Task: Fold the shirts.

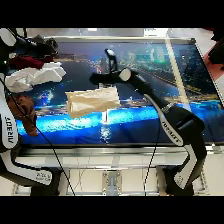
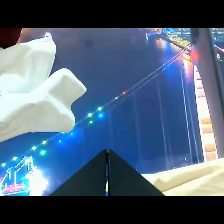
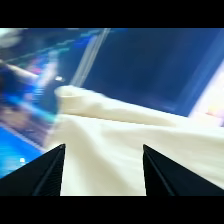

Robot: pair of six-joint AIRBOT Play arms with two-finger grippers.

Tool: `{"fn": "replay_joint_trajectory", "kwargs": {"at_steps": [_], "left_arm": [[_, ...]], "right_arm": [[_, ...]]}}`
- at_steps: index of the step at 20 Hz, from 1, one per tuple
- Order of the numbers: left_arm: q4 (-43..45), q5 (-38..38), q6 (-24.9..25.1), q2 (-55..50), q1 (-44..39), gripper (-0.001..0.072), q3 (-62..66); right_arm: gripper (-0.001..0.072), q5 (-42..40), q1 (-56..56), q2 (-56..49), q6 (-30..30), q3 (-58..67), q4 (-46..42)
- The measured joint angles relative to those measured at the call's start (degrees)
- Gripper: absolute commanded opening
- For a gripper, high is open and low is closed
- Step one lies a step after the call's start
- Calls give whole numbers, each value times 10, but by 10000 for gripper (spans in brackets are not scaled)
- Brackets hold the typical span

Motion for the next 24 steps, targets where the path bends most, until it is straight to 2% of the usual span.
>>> {"fn": "replay_joint_trajectory", "kwargs": {"at_steps": [3,5,6,7,9,16,17,18,19,20,24], "left_arm": [[-11,2,2,0,1,17,-1],[-22,10,2,0,1,18,-2],[-28,14,2,0,1,18,-2],[-32,16,2,0,1,18,-2],[-36,21,2,0,1,18,-2],[-43,26,13,0,1,18,-2],[-43,26,15,0,1,18,-2],[-44,26,15,0,1,18,-2],[-44,26,15,0,1,18,-2],[-44,26,15,0,1,18,-2],[-44,14,17,0,1,18,-2]], "right_arm": [[547,104,-85,-9,37,0,-35],[556,165,-135,-30,41,-1,-7],[576,185,-153,-41,35,-2,14],[630,201,-168,-55,26,-3,39],[659,222,-186,-82,10,-3,78],[654,235,-165,-161,-60,-4,221],[620,226,-156,-168,-67,-4,237],[528,223,-146,-174,-72,-4,249],[323,215,-137,-177,-78,-3,252],[21,212,-129,-181,-85,-2,251],[26,218,-122,-178,-128,32,289]]}}
